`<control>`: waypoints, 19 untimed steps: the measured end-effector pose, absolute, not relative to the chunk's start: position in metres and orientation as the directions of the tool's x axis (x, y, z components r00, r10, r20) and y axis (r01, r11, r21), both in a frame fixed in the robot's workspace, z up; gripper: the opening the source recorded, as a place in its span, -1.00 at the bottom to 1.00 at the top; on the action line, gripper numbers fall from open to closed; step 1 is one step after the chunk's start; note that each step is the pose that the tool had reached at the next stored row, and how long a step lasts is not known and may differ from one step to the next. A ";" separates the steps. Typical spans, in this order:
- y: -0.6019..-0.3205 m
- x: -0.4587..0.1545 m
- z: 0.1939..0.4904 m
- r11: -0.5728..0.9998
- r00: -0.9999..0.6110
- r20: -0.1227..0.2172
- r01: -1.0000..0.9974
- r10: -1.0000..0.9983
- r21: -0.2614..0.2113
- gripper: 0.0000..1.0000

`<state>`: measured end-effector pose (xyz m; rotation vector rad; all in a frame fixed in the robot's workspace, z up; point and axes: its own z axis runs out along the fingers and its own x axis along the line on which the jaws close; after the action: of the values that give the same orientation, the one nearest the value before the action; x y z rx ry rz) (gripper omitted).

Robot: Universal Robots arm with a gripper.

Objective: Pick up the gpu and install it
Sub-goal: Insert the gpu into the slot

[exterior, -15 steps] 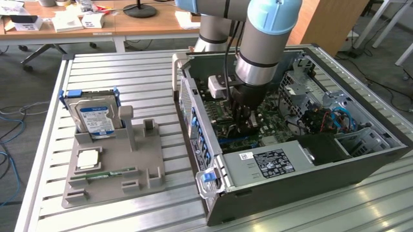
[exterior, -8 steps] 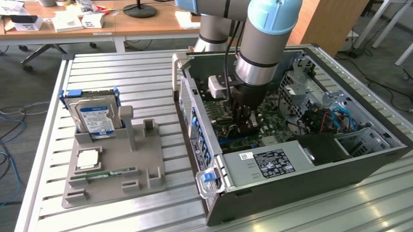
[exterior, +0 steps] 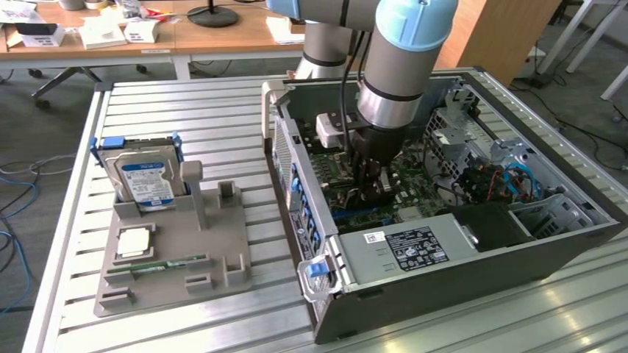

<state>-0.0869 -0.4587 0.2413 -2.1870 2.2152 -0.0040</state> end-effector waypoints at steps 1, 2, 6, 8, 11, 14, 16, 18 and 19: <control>-0.459 -0.087 0.241 0.013 -0.013 -0.019 -1.000 -1.000 -0.022 -0.33; -0.459 -0.087 0.241 0.013 -0.013 -0.019 -1.000 -1.000 -0.022 -0.33; -0.458 -0.088 0.241 0.013 -0.013 -0.019 -1.000 -1.000 -0.023 -0.33; -0.457 -0.089 0.241 0.013 -0.013 -0.019 -1.000 -1.000 -0.023 -0.33; -0.457 -0.089 0.241 0.013 -0.012 -0.019 -1.000 -1.000 -0.023 -0.33; -0.457 -0.089 0.244 0.013 -0.013 -0.019 -1.000 -1.000 -0.023 -0.33; -0.457 -0.089 0.247 0.013 -0.013 -0.019 -1.000 -1.000 -0.023 -0.33; -0.457 -0.089 0.251 0.013 -0.013 -0.019 -1.000 -1.000 -0.023 -0.33; -0.457 -0.089 0.252 0.013 -0.013 -0.019 -1.000 -1.000 -0.023 -0.33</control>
<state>-0.0893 -0.4574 0.2524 -2.1864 2.2149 -0.0051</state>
